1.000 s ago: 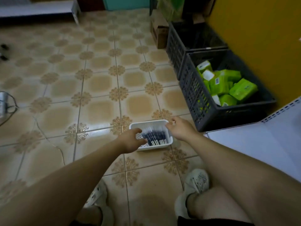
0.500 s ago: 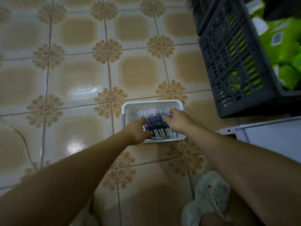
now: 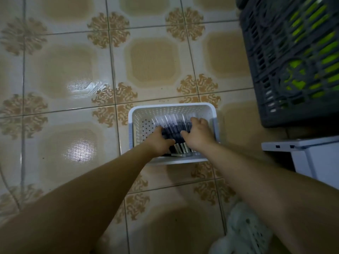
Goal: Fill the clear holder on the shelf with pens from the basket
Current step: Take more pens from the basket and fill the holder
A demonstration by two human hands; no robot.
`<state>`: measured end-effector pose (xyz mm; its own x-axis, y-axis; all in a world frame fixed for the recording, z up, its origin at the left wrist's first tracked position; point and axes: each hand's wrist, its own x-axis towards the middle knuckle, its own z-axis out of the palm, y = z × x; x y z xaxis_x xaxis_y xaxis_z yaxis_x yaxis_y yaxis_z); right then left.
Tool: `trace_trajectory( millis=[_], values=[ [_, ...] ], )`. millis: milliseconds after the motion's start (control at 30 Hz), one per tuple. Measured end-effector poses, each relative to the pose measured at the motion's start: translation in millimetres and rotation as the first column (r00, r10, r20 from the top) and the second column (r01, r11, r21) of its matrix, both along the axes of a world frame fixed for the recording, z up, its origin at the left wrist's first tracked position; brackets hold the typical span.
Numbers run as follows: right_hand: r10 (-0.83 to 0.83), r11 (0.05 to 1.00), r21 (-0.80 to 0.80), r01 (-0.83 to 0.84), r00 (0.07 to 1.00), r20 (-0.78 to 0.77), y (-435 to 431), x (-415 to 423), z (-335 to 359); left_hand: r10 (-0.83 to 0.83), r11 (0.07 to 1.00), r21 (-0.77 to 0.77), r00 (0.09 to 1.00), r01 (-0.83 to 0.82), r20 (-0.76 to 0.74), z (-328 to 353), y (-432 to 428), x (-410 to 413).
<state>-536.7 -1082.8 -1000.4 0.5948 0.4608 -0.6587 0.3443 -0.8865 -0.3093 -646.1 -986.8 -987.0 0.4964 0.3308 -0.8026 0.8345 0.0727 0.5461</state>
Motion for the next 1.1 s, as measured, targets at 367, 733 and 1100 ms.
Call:
trace_trajectory(
  millis=[367, 733, 1100],
  values=[
    [-0.126, 0.985, 0.119, 0.125, 0.992, -0.004, -4, -17, -8, 0.378, 0.922, -0.084, 0.925, -0.379, -0.020, -27, -2, 2],
    [-0.301, 0.931, 0.163, 0.325, 0.941, -0.155, 10, -11, -11, 0.492, 0.846, -0.228, 0.870, -0.482, -0.014, -36, -5, 8],
    [-0.271, 0.926, 0.194, 0.323, 0.929, -0.251, 11, -3, -3, 0.565, 0.786, -0.293, 0.825, -0.545, -0.018, -39, -6, 6]
  ],
)
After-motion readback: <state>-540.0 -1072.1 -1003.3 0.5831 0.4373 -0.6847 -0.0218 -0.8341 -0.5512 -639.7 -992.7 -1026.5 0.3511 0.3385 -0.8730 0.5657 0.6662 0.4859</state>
